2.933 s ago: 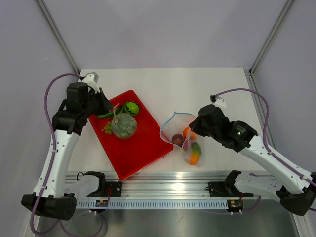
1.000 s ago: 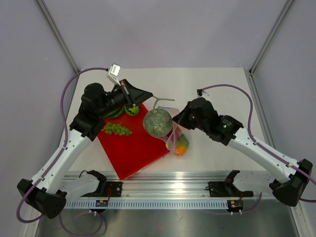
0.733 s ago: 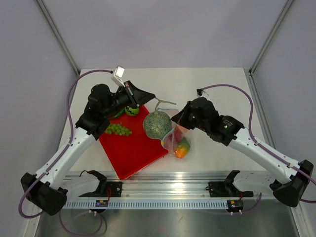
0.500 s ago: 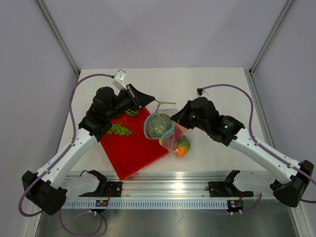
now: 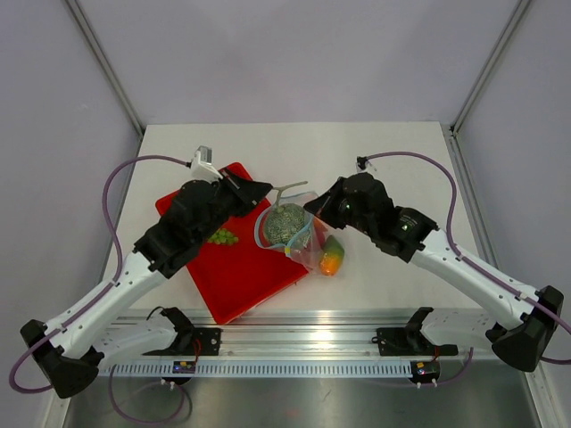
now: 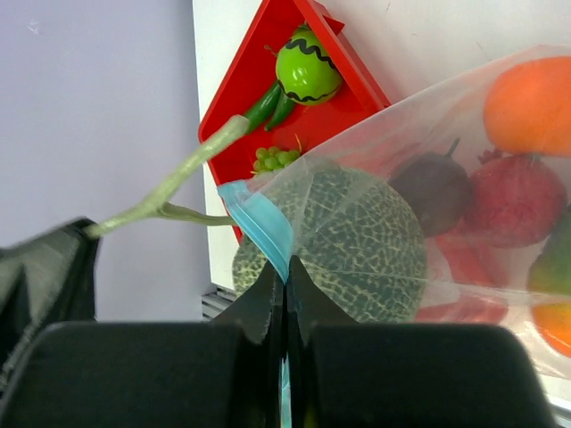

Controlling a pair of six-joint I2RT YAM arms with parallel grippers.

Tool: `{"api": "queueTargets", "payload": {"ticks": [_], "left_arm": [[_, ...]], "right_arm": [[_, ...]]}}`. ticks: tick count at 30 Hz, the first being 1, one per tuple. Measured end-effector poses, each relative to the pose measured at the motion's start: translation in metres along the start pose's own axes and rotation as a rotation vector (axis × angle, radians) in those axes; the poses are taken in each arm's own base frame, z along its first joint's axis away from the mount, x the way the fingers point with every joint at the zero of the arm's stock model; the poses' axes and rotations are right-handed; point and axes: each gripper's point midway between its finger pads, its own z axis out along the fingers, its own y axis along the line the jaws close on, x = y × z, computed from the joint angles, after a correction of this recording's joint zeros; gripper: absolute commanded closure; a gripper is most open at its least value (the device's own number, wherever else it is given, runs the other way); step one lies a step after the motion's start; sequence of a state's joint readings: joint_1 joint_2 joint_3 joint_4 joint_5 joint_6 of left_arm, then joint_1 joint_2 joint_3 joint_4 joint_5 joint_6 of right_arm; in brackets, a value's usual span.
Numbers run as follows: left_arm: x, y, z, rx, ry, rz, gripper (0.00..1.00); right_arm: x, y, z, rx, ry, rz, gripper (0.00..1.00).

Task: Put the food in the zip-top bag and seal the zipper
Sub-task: Place the fake fruit in the zipper food storage bag.

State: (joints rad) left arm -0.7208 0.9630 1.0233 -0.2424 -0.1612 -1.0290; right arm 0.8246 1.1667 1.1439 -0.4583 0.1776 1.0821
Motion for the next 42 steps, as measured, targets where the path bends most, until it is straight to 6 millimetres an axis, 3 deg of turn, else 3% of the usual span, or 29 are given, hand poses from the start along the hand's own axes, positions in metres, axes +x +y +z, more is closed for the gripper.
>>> {"api": "queueTargets", "payload": {"ticks": [4,11,18,32,42], "left_arm": [[0.009,0.006,-0.008,-0.039,-0.037,-0.022,1.0],[-0.002,0.014,-0.02,-0.055,-0.115,-0.027,1.0],[0.002,0.022,-0.024,-0.017,-0.135,-0.015,1.0],[0.008,0.023,-0.038,0.09,-0.137,0.025,1.0],[0.024,0.022,-0.044,0.172,-0.087,0.094,1.0]], "right_arm": [[-0.004,0.004,0.002,-0.009,-0.022,0.026,1.0],[-0.008,0.006,0.007,-0.009,-0.047,0.049,1.0],[-0.005,0.001,0.014,0.012,-0.04,0.054,1.0],[-0.005,0.001,0.02,0.025,-0.041,0.054,1.0],[-0.005,0.003,0.025,0.031,-0.038,0.048,1.0]]}}
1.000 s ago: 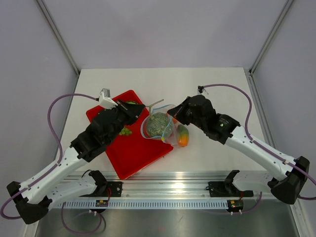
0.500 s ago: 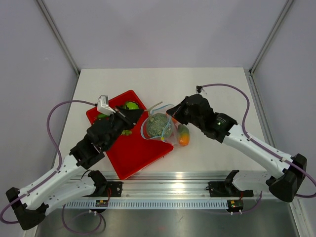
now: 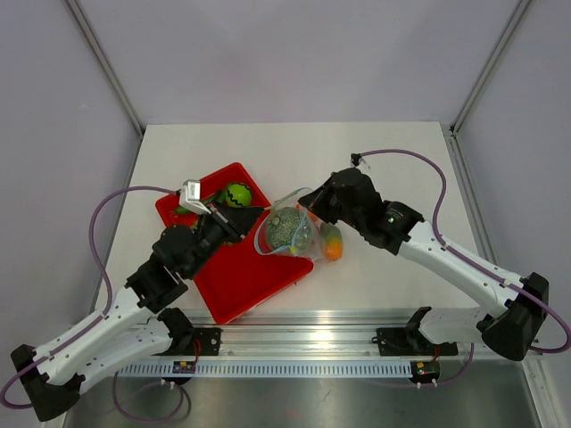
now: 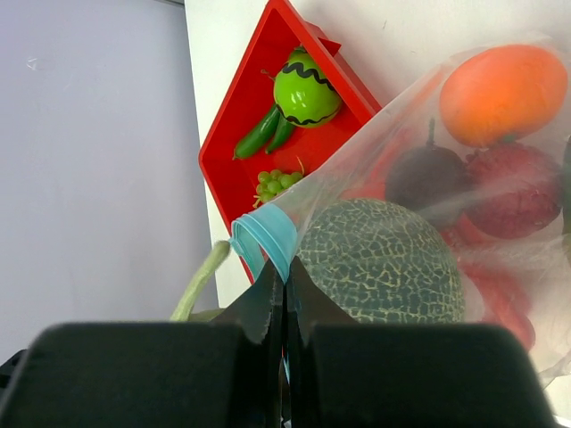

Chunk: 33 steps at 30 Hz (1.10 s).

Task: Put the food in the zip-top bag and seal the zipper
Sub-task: Place the fake fruit in the zipper food storage bag.

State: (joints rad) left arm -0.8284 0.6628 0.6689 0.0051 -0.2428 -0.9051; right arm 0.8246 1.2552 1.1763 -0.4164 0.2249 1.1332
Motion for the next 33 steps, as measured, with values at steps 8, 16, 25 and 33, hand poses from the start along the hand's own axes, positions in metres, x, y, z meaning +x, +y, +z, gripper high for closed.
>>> {"api": "queueTargets", "payload": {"ticks": [8,16,25,33], "left_arm": [[0.018,0.004,0.004,0.019,0.065,0.044,1.0],[0.038,0.023,0.031,-0.125,0.175,0.107,1.0],[0.06,0.037,0.051,-0.195,0.234,0.132,1.0],[0.073,0.032,0.058,-0.204,0.288,0.181,0.34]], "right_arm": [[0.0,0.0,0.0,-0.001,0.001,-0.01,1.0],[0.002,0.001,0.0,-0.005,0.011,-0.019,1.0],[0.006,0.001,0.001,-0.009,0.034,-0.022,1.0],[0.005,0.0,-0.001,-0.005,0.026,-0.022,1.0]]}}
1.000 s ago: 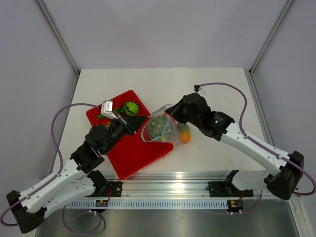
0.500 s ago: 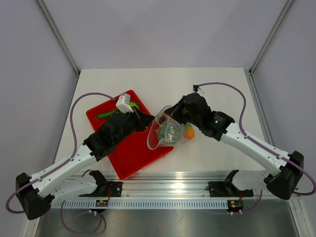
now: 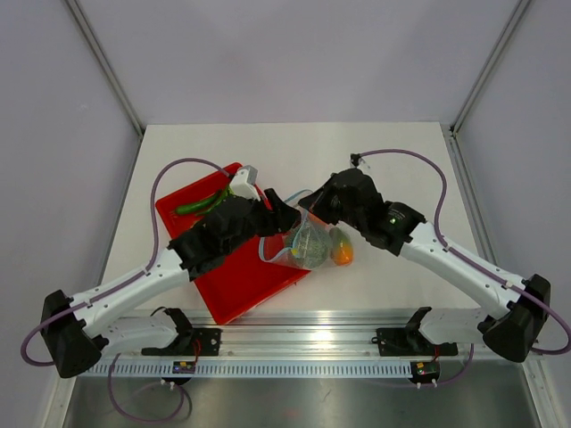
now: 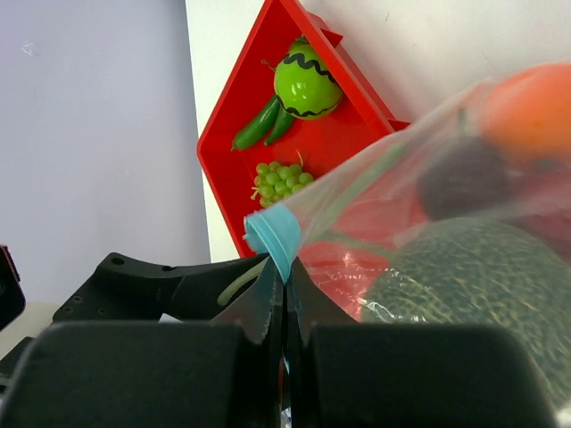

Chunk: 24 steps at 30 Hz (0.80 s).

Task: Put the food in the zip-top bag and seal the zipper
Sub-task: Place the fake fruit in the zipper food storage bag.

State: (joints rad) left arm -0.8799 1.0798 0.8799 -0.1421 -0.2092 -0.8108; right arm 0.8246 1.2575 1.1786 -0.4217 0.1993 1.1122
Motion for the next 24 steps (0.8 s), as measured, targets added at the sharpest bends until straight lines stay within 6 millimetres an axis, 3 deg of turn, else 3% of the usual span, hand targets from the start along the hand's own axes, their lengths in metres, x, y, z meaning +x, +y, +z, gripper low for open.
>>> {"api": "queueTargets", "payload": {"ticks": [3,5,6,9,12,13,15,16,18,24], "left_arm": [[-0.002,-0.005,-0.009,0.02,0.012,0.019,0.33],[-0.005,-0.013,-0.021,0.051,0.031,0.027,0.4],[-0.008,-0.018,-0.028,0.072,0.035,0.029,0.52],[-0.021,-0.034,-0.051,0.135,0.021,0.028,0.57],[-0.029,-0.035,-0.076,0.159,-0.004,0.025,0.55],[-0.032,-0.034,-0.083,0.161,-0.013,0.023,0.44],[-0.034,-0.029,-0.093,0.15,-0.029,0.021,0.34],[-0.034,-0.026,-0.095,0.14,-0.029,0.016,0.27],[-0.03,-0.018,-0.096,0.111,-0.021,0.016,0.24],[0.016,0.024,-0.066,-0.042,0.111,0.03,0.28]], "right_arm": [[-0.005,0.002,-0.007,-0.01,-0.02,0.005,1.0],[-0.008,0.003,-0.012,-0.02,-0.032,0.009,1.0],[-0.01,0.004,-0.014,-0.024,-0.037,0.011,1.0],[-0.011,0.005,-0.016,-0.029,-0.042,0.012,1.0],[-0.011,0.005,-0.016,-0.028,-0.042,0.012,1.0],[-0.01,0.004,-0.015,-0.026,-0.041,0.011,1.0],[-0.01,0.002,-0.015,-0.022,-0.04,0.01,1.0],[-0.009,0.001,-0.015,-0.02,-0.039,0.01,1.0],[-0.008,-0.001,-0.014,-0.016,-0.037,0.009,1.0],[-0.008,-0.002,-0.016,-0.016,-0.037,0.009,1.0]]}}
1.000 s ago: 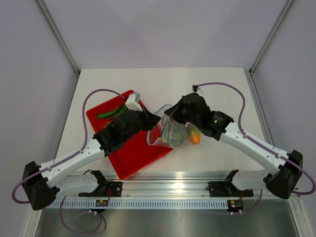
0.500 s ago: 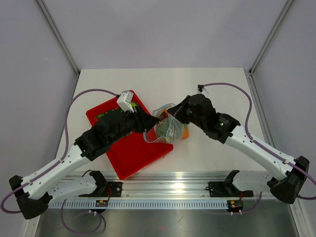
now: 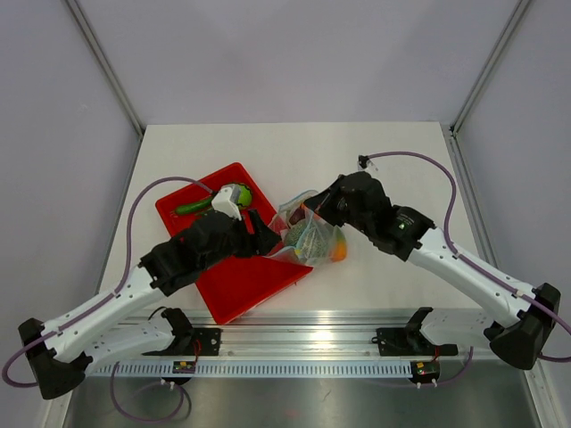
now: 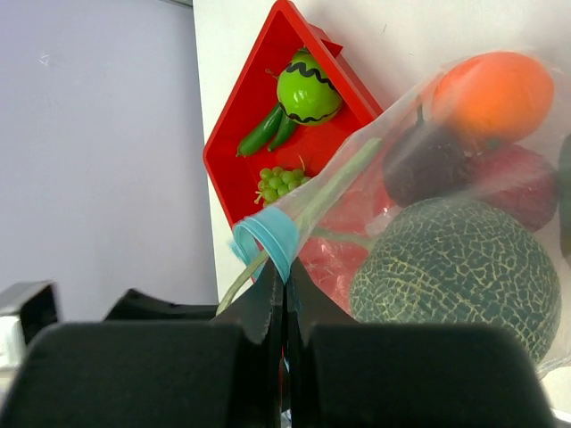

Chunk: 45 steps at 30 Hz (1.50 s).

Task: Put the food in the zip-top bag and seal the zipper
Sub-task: Place the fake fruit in the zipper food storage bag, then adjust the zipper food storage bag at the center of the board.

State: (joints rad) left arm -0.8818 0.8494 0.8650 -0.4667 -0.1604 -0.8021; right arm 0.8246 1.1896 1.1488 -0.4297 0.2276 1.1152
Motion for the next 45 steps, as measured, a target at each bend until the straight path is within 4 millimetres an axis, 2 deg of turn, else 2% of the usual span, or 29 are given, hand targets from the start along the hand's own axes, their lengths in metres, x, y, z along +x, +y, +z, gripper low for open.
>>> {"api": "queueTargets", "payload": {"ticks": [4,8,11,12,13,18,20,22,24,28,31,33,35,37,39,42,43,45], "left_arm": [[0.024,0.028,0.011,-0.095,0.055,0.0,0.4],[0.027,0.035,0.012,-0.117,0.055,0.0,0.45],[0.029,0.036,0.013,-0.123,0.057,-0.007,0.7],[0.029,0.036,0.014,-0.122,0.058,-0.011,0.81],[0.03,0.036,0.015,-0.122,0.059,-0.01,1.0],[0.032,0.031,0.023,-0.107,0.078,-0.006,1.0],[0.03,0.021,0.031,-0.1,0.108,0.009,1.0],[0.024,0.003,0.041,-0.08,0.143,0.024,1.0],[0.008,-0.028,0.052,-0.017,0.152,0.035,1.0],[-0.026,-0.079,0.053,0.108,0.123,0.05,1.0],[-0.048,-0.107,0.049,0.175,0.084,0.061,1.0],[-0.053,-0.114,0.054,0.192,0.078,0.07,1.0],[-0.045,-0.113,0.069,0.186,0.103,0.08,1.0],[-0.028,-0.106,0.094,0.159,0.16,0.092,1.0],[-0.005,-0.094,0.121,0.118,0.241,0.1,1.0],[0.023,-0.085,0.15,0.084,0.348,0.104,1.0],[0.026,-0.087,0.153,0.081,0.372,0.109,1.0],[0.02,-0.098,0.148,0.103,0.377,0.123,1.0]], "right_arm": [[-0.001,-0.001,-0.005,-0.002,-0.002,0.0,1.0],[-0.004,0.0,-0.009,-0.008,-0.015,0.003,1.0],[-0.006,0.0,-0.011,-0.01,-0.024,0.004,1.0],[-0.007,0.0,-0.012,-0.01,-0.024,0.005,1.0],[-0.006,0.0,-0.011,-0.01,-0.024,0.004,1.0],[-0.007,-0.011,-0.011,0.028,-0.037,-0.005,1.0],[-0.01,-0.022,-0.015,0.065,-0.055,-0.018,1.0],[-0.016,-0.031,-0.023,0.099,-0.081,-0.036,1.0],[-0.024,-0.04,-0.037,0.13,-0.11,-0.066,1.0],[-0.049,-0.033,-0.072,0.162,-0.162,-0.139,1.0],[-0.068,-0.03,-0.095,0.177,-0.214,-0.167,1.0],[-0.071,-0.05,-0.109,0.233,-0.238,-0.184,1.0],[-0.066,-0.082,-0.117,0.312,-0.238,-0.204,1.0],[-0.055,-0.118,-0.121,0.409,-0.207,-0.236,1.0],[-0.048,-0.138,-0.121,0.479,-0.179,-0.266,1.0],[-0.045,-0.145,-0.117,0.546,-0.15,-0.306,1.0],[-0.047,-0.141,-0.115,0.56,-0.143,-0.32,1.0],[-0.052,-0.128,-0.114,0.55,-0.143,-0.333,1.0]]}}
